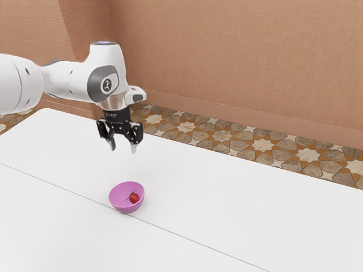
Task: Take strawberry from the bowl
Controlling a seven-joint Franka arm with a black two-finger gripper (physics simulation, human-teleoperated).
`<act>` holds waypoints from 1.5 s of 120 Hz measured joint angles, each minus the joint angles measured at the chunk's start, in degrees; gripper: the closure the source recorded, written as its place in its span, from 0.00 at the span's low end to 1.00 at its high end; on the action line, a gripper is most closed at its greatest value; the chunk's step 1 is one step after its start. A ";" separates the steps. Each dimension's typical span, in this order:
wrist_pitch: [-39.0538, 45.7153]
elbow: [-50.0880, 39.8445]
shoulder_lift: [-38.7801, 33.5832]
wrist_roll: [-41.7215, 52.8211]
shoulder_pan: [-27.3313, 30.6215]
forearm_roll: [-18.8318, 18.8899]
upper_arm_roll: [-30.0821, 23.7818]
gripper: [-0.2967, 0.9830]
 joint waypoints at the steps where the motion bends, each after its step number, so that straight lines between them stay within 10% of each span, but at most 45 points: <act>1: 0.24 -0.25 -0.05 0.01 0.00 -0.07 -0.01 0.38; 180: 22.70 -20.06 1.21 3.02 -0.10 1.44 -5.01 0.46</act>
